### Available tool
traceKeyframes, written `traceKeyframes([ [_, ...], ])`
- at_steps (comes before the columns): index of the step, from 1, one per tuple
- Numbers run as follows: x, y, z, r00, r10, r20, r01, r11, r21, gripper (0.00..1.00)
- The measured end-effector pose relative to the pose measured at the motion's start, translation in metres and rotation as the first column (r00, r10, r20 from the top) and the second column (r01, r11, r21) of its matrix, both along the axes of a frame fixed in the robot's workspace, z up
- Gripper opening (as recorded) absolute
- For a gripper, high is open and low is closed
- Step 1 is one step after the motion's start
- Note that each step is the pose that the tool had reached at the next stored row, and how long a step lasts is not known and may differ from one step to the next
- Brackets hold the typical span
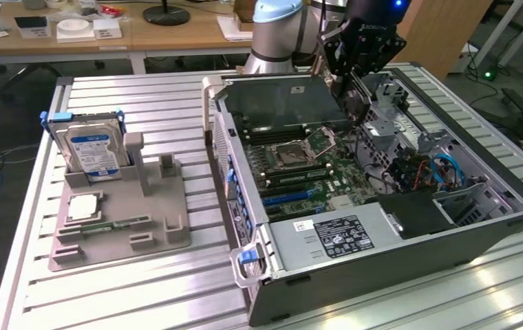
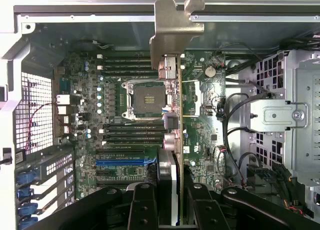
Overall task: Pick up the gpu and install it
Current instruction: 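Insert the gpu into the slot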
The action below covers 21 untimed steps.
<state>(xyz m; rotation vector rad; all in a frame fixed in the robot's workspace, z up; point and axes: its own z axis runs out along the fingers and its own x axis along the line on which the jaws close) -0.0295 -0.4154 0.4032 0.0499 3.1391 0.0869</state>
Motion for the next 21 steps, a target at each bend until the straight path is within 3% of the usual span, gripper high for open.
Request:
traceKeyframes([
  [7, 0.0, 0.0, 0.0, 1.0, 0.004, 0.0, -0.004, 1.0, 0.0005, 0.28],
  [11, 0.0, 0.0, 0.0001, 0.9978, 0.067, -0.0001, -0.067, 0.9978, 0.0003, 0.28],
  [16, 0.0, 0.0, 0.0, 0.9888, 0.15, 0.0, -0.15, 0.9888, 0.0005, 0.28],
  [21, 0.0, 0.0, -0.0001, 0.9741, 0.226, 0.0, -0.226, 0.9741, 0.0005, 0.28],
])
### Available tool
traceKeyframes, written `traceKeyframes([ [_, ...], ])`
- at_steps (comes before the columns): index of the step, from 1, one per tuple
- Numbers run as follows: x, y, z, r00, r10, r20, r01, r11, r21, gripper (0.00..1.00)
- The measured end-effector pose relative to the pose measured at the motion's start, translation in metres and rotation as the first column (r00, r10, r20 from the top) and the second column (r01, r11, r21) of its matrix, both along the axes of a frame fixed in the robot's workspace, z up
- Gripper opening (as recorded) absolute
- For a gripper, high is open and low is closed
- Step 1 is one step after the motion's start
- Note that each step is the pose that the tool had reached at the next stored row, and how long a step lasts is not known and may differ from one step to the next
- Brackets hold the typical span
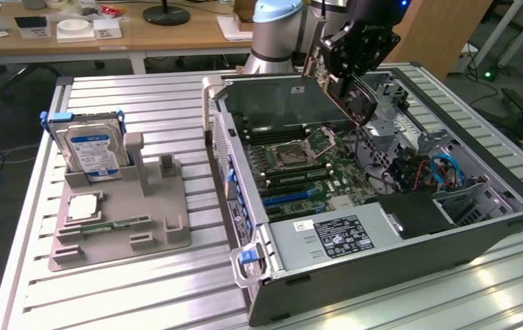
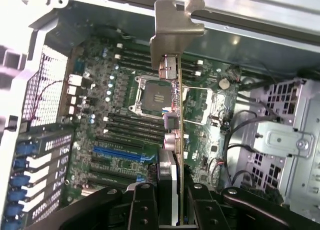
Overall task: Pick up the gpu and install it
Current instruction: 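Insert the gpu into the slot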
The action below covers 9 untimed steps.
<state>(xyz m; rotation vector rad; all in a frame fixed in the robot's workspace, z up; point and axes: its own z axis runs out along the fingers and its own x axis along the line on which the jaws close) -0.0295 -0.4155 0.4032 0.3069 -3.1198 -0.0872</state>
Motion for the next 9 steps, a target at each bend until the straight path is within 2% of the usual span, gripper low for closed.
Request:
traceKeyframes([
  [5, 0.0, 0.0, 0.0, 0.9967, 0.081, 0.0003, -0.081, 0.9967, -0.0001, 0.28],
  [9, 0.0, 0.0, 0.0, 0.9893, 0.146, 0.0005, -0.146, 0.9893, -0.0001, 0.28],
])
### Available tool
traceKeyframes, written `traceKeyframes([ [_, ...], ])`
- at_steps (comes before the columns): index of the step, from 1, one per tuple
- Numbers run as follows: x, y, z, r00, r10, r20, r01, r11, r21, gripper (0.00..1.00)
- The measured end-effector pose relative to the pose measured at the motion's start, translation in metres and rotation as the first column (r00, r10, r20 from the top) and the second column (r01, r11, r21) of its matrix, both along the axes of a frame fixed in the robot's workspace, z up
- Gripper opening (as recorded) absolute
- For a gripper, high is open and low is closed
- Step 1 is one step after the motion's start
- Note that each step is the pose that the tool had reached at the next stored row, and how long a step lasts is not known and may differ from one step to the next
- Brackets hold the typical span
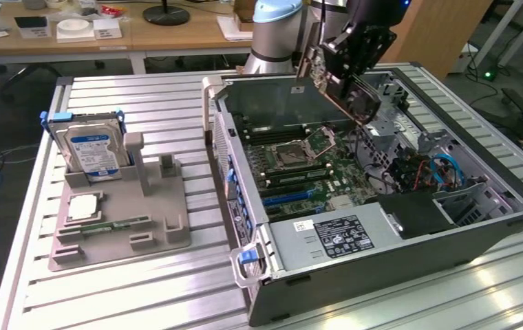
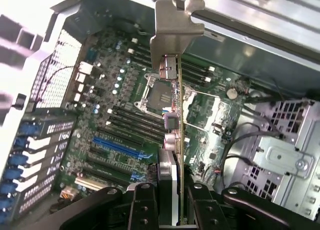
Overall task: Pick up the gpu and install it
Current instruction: 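Insert the gpu into the slot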
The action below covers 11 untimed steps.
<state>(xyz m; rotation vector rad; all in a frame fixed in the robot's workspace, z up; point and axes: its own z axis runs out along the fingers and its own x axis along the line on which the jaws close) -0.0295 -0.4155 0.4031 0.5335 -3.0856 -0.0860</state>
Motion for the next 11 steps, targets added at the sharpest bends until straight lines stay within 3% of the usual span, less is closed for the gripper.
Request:
traceKeyframes([
  [6, 0.0, 0.0, -0.0001, 0.995, 0.1, 0.0004, -0.1, 0.995, -0.0001, 0.28],
  [11, 0.0, 0.0, -0.0002, 0.9828, 0.184, 0.0008, -0.184, 0.9828, -0.0001, 0.28],
])
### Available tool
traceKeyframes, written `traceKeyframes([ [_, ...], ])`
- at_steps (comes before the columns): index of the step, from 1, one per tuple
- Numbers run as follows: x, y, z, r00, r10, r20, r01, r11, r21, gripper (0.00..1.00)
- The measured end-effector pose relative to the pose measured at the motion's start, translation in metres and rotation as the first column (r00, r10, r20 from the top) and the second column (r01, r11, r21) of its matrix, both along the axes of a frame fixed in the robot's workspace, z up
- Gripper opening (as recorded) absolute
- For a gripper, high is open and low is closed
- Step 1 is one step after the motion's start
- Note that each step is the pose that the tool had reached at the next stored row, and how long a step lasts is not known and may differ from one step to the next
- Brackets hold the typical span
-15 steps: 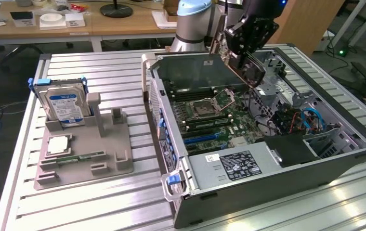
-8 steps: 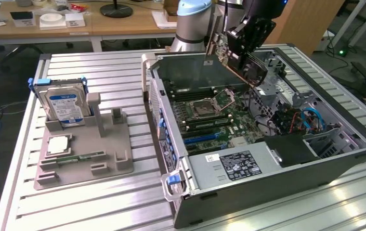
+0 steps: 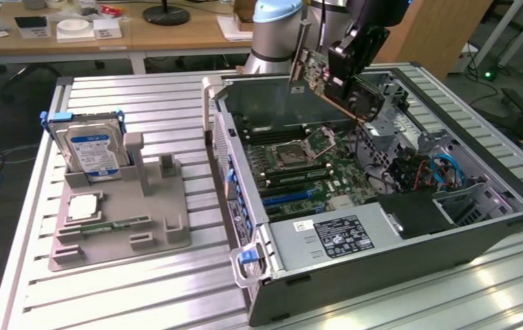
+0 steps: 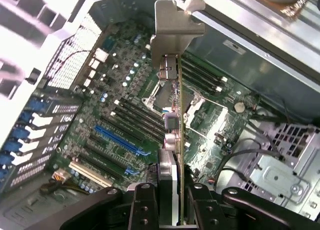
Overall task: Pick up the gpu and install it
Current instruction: 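Insert the gpu into the slot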
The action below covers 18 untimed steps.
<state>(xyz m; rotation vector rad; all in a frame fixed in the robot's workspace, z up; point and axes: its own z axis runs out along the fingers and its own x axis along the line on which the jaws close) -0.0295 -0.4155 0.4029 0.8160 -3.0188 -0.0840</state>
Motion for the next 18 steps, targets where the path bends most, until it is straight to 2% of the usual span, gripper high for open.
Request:
traceKeyframes([
  [4, 0.0, 0.0, -0.0001, 0.9976, 0.069, 0.0004, -0.069, 0.9976, 0.0, 0.28],
  [9, 0.0001, 0.0, -0.0009, 0.989, 0.148, 0.0054, -0.148, 0.989, -0.0006, 0.28],
  [14, 0.0, 0.0, -0.0034, 0.9731, 0.23, 0.0176, -0.229, 0.9733, -0.0031, 0.28],
  [18, 0.0, 0.0, -0.0058, 0.955, 0.295, 0.0272, -0.295, 0.9554, -0.0058, 0.28],
])
